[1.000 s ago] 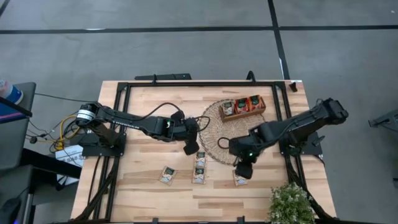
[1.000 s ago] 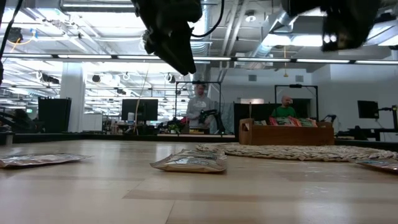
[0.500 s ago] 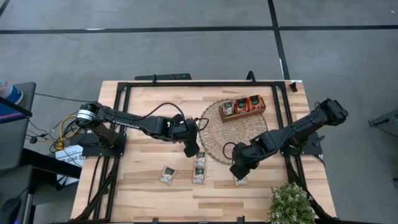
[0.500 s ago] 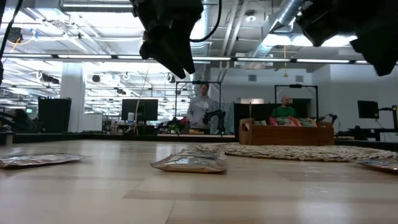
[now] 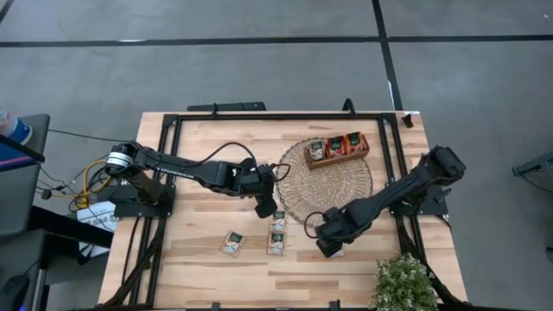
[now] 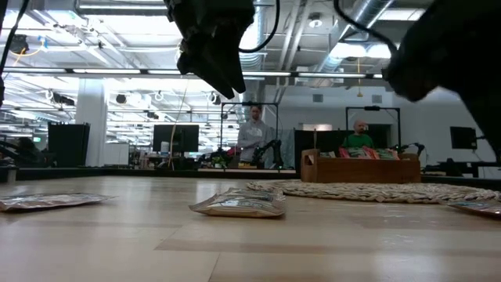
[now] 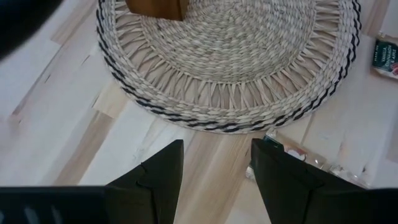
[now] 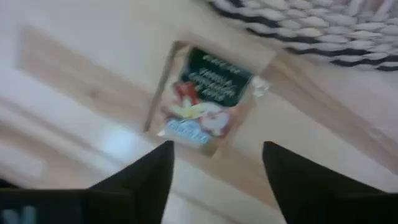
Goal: Pick & Place Tea
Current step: Put the brown tea pack into the left compartment of the brown organizer
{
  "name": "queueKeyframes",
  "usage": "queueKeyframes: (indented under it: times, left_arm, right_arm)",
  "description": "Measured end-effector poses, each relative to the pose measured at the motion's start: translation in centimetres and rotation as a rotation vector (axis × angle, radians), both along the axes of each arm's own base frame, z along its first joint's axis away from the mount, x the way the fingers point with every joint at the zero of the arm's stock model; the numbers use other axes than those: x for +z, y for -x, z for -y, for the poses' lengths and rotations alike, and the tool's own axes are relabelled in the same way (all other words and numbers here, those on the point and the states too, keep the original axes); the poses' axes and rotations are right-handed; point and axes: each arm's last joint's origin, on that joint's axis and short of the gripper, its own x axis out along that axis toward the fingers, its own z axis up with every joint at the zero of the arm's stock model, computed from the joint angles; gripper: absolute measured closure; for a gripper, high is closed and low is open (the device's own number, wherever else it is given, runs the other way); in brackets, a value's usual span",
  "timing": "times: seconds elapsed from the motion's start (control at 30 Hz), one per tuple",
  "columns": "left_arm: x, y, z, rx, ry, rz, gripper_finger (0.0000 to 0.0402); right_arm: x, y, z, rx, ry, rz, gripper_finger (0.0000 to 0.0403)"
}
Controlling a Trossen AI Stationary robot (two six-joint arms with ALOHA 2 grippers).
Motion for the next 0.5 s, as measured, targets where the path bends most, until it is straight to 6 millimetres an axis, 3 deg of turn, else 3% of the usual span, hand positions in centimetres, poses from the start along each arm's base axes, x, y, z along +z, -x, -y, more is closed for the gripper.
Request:
queueKeyframes:
  times: [0.2, 0.5]
  left_arm:
    - [0.0, 0.0, 0.0, -0.011, -0.007, -0.004, 0.022]
    - [0.0, 0.0, 0.0, -0.019, -0.013, -0.004, 0.022]
  right_arm:
    - [-2.0, -1.1, 0.6, -0.039, 0.023, -0.045, 0.0122]
    - [-3.5, -1.8, 1.3, -0.071, 0.048, -0.079, 0.0117]
